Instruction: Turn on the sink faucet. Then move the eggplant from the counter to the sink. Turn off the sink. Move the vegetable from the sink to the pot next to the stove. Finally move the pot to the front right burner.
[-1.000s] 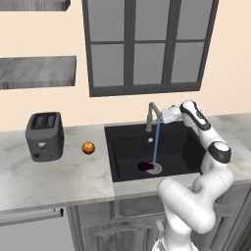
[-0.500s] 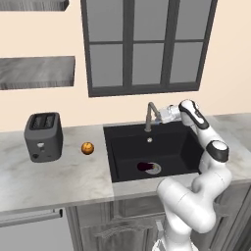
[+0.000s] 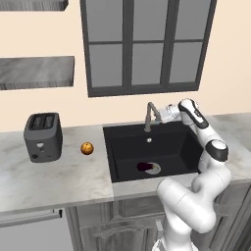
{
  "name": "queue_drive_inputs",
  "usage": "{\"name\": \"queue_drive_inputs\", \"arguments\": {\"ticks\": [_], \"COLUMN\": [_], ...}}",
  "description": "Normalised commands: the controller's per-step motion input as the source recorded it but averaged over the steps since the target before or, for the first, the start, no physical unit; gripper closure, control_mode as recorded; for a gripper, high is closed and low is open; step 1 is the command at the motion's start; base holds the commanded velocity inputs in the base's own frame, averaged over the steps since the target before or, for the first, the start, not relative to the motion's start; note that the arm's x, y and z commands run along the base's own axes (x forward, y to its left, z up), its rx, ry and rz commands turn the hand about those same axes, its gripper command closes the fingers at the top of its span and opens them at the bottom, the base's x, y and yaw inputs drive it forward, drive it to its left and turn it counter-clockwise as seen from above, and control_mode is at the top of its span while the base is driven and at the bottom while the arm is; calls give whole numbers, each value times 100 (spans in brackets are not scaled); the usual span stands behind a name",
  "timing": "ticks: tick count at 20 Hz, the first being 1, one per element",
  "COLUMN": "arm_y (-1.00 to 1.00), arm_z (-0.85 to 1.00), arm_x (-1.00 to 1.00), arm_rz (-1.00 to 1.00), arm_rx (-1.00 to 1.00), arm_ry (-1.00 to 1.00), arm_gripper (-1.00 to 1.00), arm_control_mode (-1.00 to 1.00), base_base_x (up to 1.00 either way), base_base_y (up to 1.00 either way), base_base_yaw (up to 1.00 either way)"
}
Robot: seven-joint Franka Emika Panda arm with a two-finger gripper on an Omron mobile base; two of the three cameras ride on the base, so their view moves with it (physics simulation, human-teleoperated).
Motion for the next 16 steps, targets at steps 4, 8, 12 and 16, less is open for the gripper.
{"name": "queue_drive_inputs", "arguments": {"ticks": [4, 8, 12, 16], "arm_y": [-39, -49, -47, -40], "arm_z": [2, 9, 15, 21], "arm_x": [-52, -55, -57, -74], "arm_rz": [0, -1, 0, 0], "arm_rx": [0, 1, 1, 0], "arm_ry": [-18, -19, -20, -24], "arm_gripper": [-100, -100, -100, -100], "arm_control_mode": [-100, -100, -100, -100], "base_base_x": [0, 0, 0, 0], "base_base_y": [0, 0, 0, 0], "base_base_yaw": [0, 0, 0, 0]}}
